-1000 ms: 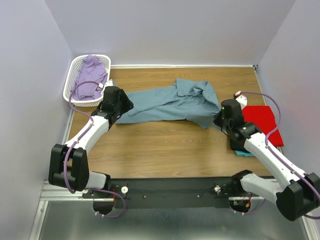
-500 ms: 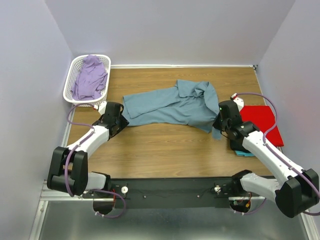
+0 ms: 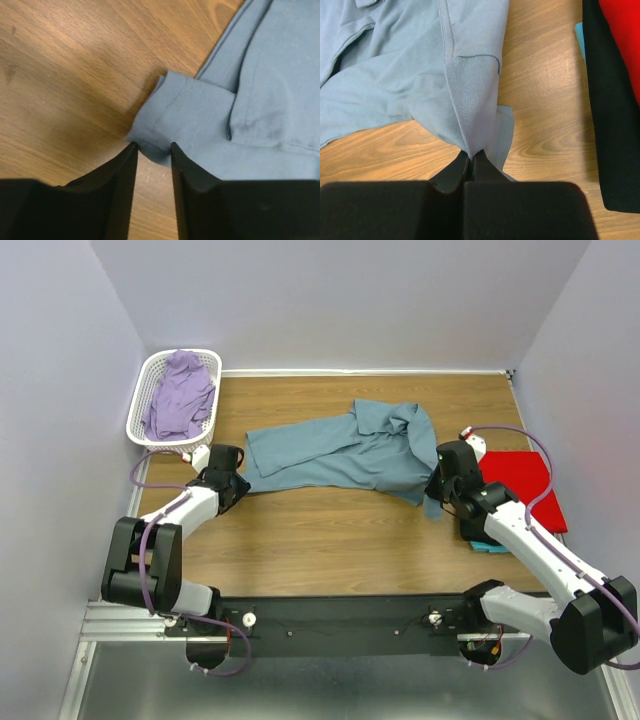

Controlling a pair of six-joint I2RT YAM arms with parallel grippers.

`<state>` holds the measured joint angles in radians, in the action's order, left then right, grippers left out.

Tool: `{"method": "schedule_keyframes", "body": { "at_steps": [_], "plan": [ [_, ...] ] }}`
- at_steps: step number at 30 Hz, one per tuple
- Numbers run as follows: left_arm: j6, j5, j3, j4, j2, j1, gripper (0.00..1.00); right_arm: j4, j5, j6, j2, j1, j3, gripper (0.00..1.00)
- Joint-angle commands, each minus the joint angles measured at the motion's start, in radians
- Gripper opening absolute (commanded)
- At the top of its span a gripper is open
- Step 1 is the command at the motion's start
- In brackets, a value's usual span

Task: Fold and stack the t-shirts
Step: Flatten the tshirt out

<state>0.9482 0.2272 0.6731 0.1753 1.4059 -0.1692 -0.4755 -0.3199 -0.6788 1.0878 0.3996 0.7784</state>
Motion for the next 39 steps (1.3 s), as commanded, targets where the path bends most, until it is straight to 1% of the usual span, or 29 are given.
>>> {"method": "schedule_keyframes", "body": {
  "at_steps": [1,2,5,6,7,8,12,17,18,21,22,24,25,27,29,32,36,38,39],
  "plan": [
    [-0.012,0.026,0.025,-0.057,0.037,0.014,0.36,-0.029,0.018,0.015,-0.005,-0.002,-0.016,0.0],
    [-0.019,0.023,0.029,-0.065,0.047,0.016,0.33,-0.026,0.022,0.015,-0.003,-0.004,-0.016,0.0],
    [-0.026,0.001,0.039,-0.066,0.076,0.019,0.2,-0.026,0.035,0.018,-0.005,-0.002,-0.008,0.0],
    [-0.035,-0.009,0.039,-0.071,0.074,0.022,0.09,-0.025,0.042,0.015,-0.008,-0.002,-0.007,0.01],
    [-0.04,-0.015,0.039,-0.072,0.065,0.023,0.03,-0.026,0.045,0.016,-0.014,-0.002,-0.001,0.0],
    [-0.043,-0.023,0.04,-0.065,0.055,0.025,0.0,-0.028,0.05,0.016,-0.019,-0.004,0.011,0.01],
    [-0.089,-0.016,0.083,-0.01,-0.054,0.037,0.0,-0.028,0.091,0.022,-0.032,-0.002,0.09,0.0],
    [-0.189,0.023,0.256,0.116,-0.194,0.048,0.0,-0.046,0.119,0.031,-0.069,-0.004,0.234,0.0],
    [-0.224,0.027,0.307,0.13,-0.244,0.048,0.0,-0.07,0.113,0.03,-0.075,-0.005,0.299,0.0],
    [-0.261,0.026,0.374,0.176,-0.329,0.05,0.0,-0.107,0.093,0.033,-0.101,-0.005,0.405,0.0],
    [-0.273,0.027,0.42,0.188,-0.387,0.05,0.0,-0.118,0.084,0.035,-0.129,-0.004,0.47,0.01],
    [-0.308,0.024,0.472,0.222,-0.445,0.05,0.0,-0.146,0.052,0.045,-0.157,-0.004,0.539,0.0],
    [-0.321,0.027,0.53,0.234,-0.499,0.05,0.0,-0.155,0.041,0.05,-0.189,-0.004,0.605,0.01],
    [-0.342,0.038,0.575,0.247,-0.576,0.05,0.0,-0.164,0.022,0.064,-0.219,-0.004,0.66,0.01],
    [-0.347,0.04,0.638,0.253,-0.61,0.05,0.0,-0.166,0.018,0.076,-0.247,-0.004,0.745,0.0],
    [-0.341,0.015,0.72,0.256,-0.627,0.05,0.0,-0.169,0.022,0.085,-0.241,-0.004,0.858,0.0],
    [-0.335,-0.006,0.793,0.237,-0.566,0.05,0.0,-0.167,0.01,0.108,-0.18,-0.002,0.958,0.0],
    [-0.33,-0.009,0.809,0.205,-0.538,0.05,0.0,-0.152,0.007,0.116,-0.145,-0.002,0.975,0.0],
    [-0.324,-0.015,0.807,0.19,-0.507,0.05,0.0,-0.143,-0.004,0.125,-0.099,-0.004,0.975,0.0]
  ]
}}
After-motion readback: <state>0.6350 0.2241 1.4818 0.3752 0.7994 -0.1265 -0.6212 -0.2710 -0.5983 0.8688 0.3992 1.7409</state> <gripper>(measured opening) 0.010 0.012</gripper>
